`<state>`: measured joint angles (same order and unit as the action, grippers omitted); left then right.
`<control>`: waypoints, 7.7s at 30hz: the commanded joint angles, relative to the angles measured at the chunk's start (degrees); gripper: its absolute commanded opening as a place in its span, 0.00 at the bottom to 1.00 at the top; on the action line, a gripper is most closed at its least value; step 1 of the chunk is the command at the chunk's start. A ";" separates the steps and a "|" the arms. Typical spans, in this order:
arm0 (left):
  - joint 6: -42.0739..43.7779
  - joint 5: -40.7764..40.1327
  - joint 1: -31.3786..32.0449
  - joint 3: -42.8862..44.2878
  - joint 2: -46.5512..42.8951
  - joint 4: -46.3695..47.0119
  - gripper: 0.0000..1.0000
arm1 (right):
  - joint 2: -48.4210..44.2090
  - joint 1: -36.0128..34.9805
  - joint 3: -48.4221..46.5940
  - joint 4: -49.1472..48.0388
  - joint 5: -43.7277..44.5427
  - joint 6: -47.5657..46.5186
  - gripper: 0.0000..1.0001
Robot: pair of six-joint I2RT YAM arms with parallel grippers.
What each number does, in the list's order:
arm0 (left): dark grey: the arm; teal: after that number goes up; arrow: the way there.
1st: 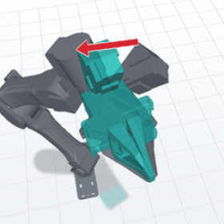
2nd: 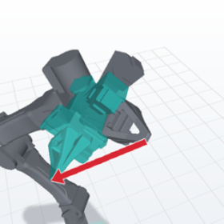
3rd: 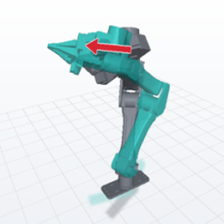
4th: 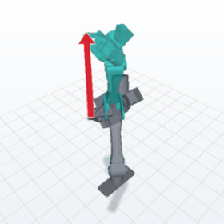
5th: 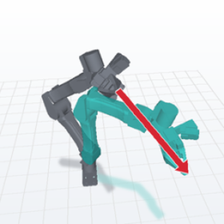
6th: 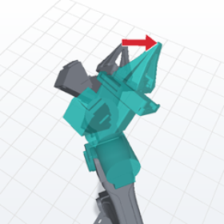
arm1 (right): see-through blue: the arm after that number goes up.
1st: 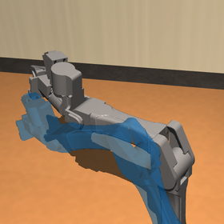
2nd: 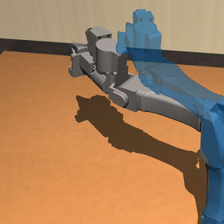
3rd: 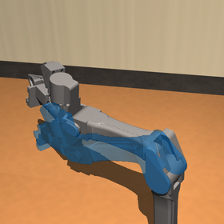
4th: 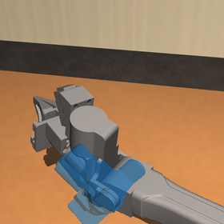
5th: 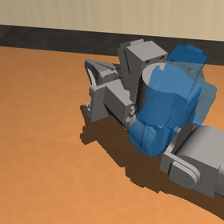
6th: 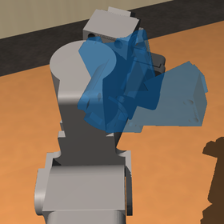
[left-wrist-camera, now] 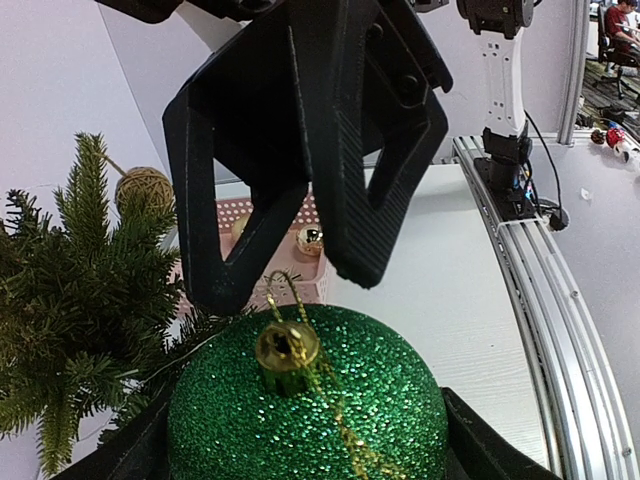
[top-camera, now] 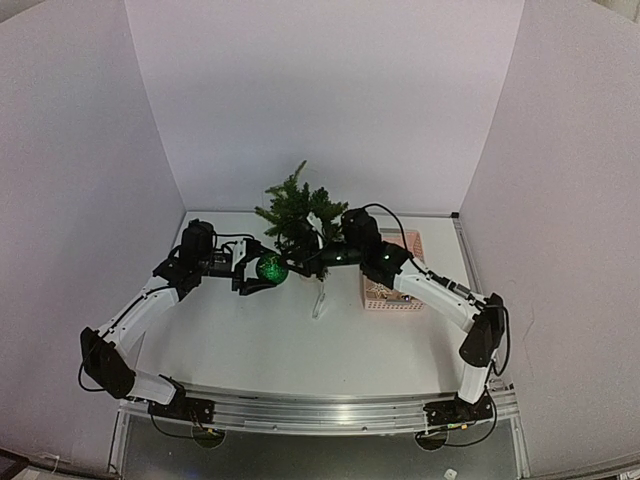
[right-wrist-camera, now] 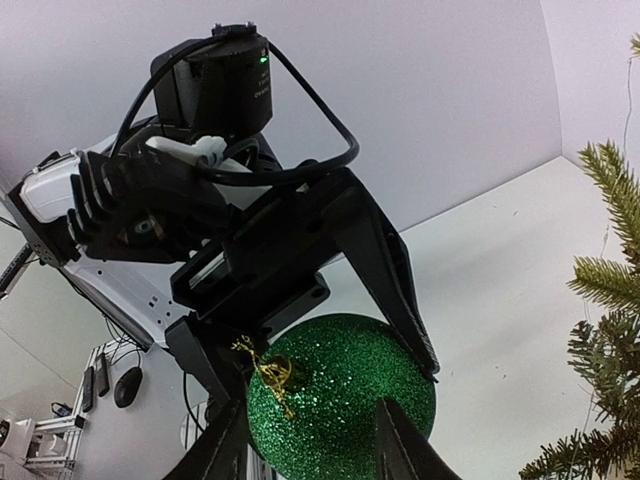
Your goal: Decorate the small christmas tree
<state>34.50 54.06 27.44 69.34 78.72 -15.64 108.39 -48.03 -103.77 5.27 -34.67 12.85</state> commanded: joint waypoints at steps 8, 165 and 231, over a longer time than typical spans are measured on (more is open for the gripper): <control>-0.49 0.62 0.16 1.20 -1.10 0.63 0.56 | 2.72 0.16 -4.52 -0.35 -3.75 0.28 0.10; 28.17 -1.93 -2.39 20.75 5.76 -21.85 0.49 | 6.21 1.06 -16.77 7.82 -3.58 5.70 0.21; -5.29 -20.36 3.76 37.69 23.59 -25.78 0.40 | 8.20 5.57 -17.43 9.74 27.36 -1.67 0.00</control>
<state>30.95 33.76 31.24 105.73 103.31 -40.70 115.47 -42.78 -118.01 15.21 -7.47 11.77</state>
